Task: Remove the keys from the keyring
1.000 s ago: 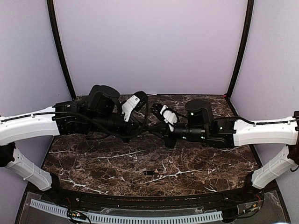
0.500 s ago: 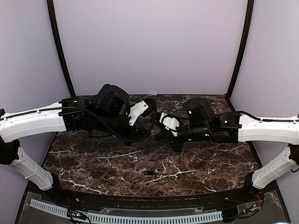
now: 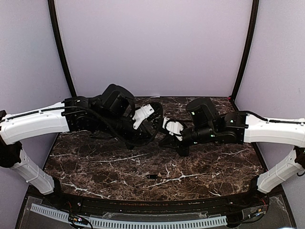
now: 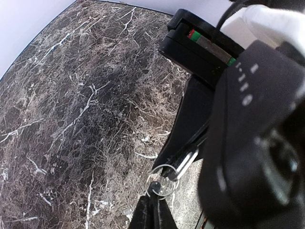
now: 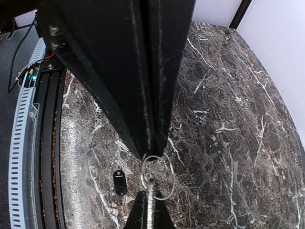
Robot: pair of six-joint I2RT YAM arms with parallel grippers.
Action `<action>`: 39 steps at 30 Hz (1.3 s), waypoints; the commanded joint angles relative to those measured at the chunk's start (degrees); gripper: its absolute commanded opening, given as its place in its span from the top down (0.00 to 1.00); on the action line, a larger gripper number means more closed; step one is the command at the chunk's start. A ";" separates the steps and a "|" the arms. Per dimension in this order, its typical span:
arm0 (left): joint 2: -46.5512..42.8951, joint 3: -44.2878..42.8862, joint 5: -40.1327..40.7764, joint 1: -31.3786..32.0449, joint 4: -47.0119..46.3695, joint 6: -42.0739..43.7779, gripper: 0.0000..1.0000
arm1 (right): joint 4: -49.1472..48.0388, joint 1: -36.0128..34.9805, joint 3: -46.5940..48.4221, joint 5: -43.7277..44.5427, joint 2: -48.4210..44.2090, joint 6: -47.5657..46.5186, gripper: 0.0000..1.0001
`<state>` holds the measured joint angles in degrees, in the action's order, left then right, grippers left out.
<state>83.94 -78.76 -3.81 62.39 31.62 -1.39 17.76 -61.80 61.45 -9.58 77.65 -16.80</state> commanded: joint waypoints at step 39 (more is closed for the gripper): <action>-3.60 13.58 22.00 2.87 -10.38 14.14 1.00 | -17.43 5.96 -5.62 -30.27 0.81 24.31 1.00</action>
<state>79.57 -67.33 9.78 66.17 17.02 11.33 6.13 -55.83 56.31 -31.35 79.75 5.82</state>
